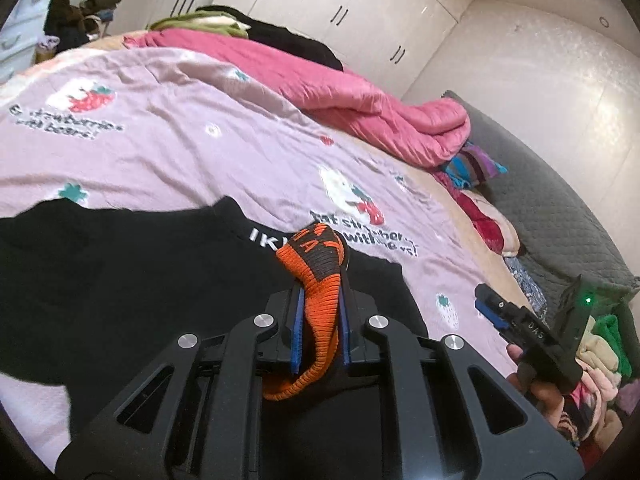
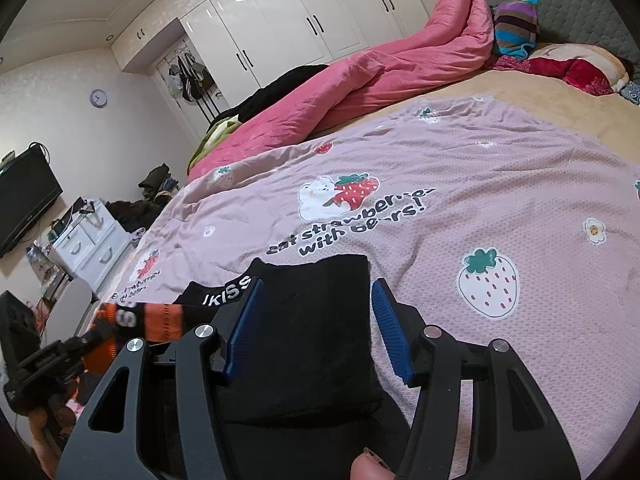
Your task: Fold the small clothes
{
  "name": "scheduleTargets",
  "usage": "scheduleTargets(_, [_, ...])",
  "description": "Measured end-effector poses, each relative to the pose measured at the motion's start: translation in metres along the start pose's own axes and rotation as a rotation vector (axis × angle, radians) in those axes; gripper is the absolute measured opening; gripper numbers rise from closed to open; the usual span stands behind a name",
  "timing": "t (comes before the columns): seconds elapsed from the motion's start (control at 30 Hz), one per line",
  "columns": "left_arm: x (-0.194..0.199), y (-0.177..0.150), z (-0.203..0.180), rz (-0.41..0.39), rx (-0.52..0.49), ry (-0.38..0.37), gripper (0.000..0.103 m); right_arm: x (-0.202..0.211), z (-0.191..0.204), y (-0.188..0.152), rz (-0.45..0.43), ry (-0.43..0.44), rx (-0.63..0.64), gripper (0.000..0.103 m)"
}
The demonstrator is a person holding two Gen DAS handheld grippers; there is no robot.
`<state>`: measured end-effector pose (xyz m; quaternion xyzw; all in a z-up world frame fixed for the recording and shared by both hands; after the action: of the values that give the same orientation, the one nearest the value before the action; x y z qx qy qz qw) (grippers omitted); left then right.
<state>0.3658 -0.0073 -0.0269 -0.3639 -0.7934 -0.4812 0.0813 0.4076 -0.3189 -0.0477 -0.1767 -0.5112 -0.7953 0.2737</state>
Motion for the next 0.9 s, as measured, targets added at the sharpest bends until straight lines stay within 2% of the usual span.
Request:
scheduleTargets(0.2, [0.011,0.005,0.013,-0.017,0.018,0.015,0.007,-0.003,0.002,-0.002,0.007,-0.019,0.016,0.054])
scheduleTargets(0.47, [0.016,0.000,0.036,0.002,0.072,0.063,0.008,-0.009,0.011,-0.005,0.023,-0.024,0.042,0.054])
scheduleTargets(0.57, [0.019,-0.001,0.042,-0.001,0.062,0.110,0.013,-0.010,0.017,-0.006,0.026,-0.021,0.060,0.054])
scheduleTargets(0.77, [0.035,0.009,0.050,-0.042,0.041,0.172,0.013,-0.013,0.031,-0.011,0.036,-0.007,0.097,0.054])
scheduleTargets(0.9, [0.027,0.003,0.052,-0.008,0.025,0.179,0.014,-0.018,0.042,-0.019,0.060,-0.003,0.133,0.054])
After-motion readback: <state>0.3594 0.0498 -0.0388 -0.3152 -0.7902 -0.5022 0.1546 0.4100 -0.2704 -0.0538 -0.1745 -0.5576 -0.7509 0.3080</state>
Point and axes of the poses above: each gripper's, at about its wrist camera, not at the fingertips, and x roughly against the way its jaws point, z to its left, y to its top, the point moved 9 cm from there along -x, roughly the way its jaws point, and after that the axes turned 5 degrees about -y, right-handed, at the moved point
